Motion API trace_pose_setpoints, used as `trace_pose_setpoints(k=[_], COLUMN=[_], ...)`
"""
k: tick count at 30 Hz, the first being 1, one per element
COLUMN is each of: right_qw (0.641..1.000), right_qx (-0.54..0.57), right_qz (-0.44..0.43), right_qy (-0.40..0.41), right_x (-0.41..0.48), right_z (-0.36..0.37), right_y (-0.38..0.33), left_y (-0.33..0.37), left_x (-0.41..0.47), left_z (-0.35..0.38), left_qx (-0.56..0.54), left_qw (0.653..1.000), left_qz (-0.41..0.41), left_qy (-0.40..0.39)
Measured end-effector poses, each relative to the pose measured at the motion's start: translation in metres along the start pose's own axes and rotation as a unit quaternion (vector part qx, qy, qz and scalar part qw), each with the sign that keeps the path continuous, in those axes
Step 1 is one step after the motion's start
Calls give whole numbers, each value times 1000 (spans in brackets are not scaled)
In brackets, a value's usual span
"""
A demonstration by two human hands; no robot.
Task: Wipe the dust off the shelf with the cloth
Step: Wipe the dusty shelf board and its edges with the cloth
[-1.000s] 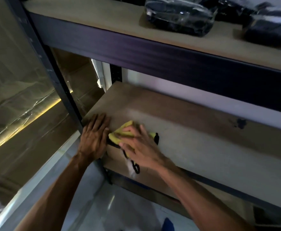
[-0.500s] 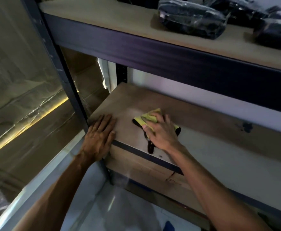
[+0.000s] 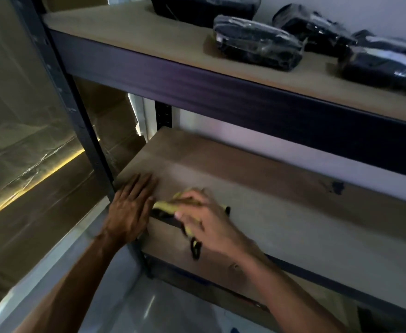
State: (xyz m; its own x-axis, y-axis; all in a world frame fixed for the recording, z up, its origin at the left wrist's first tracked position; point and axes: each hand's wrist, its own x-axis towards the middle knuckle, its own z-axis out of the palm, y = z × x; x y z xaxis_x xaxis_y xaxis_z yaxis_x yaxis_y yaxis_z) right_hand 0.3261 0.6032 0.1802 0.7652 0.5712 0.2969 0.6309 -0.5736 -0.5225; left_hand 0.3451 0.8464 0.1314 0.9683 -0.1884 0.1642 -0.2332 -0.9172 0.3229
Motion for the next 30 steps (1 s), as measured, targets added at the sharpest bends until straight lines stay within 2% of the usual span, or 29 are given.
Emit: trace_pose_setpoints(k=[3, 6, 8, 13, 17, 19, 21, 24, 27, 30], right_qw=[988, 968, 970, 992, 992, 995, 998, 995, 990, 983], right_qx=[-77, -160, -174, -115, -55, 5, 33, 12, -35, -117], right_qz=[109, 192, 169, 7, -67, -77, -57, 46, 135, 139], right_qy=[75, 21, 1, -52, -90, -67, 6, 87, 38, -14], right_x=[29, 49, 49, 14, -16, -25, -22, -5, 3, -4], right_z=[-10, 0, 9, 19, 16, 4, -16, -45, -44, -22], right_y=[38, 56, 51, 9, -13, -15, -3, 36, 70, 72], left_y=[-1, -2, -4, -4, -5, -4, 0, 5, 6, 7], left_x=[0, 2, 2, -1, -1, 0, 0, -3, -3, -3], left_z=[0, 1, 3, 3, 4, 3, 2, 3, 6, 7], left_qx=[8, 16, 19, -13, -3, 8, 6, 10, 28, 38], left_qw=[1000, 999, 999, 1000, 1000, 1000, 1000, 1000, 1000, 999], left_qz=[-8, -18, -17, 7, 0, -2, -3, -6, -7, -13], left_qy=[-11, -26, -27, 12, -1, -2, 2, -11, -4, -11])
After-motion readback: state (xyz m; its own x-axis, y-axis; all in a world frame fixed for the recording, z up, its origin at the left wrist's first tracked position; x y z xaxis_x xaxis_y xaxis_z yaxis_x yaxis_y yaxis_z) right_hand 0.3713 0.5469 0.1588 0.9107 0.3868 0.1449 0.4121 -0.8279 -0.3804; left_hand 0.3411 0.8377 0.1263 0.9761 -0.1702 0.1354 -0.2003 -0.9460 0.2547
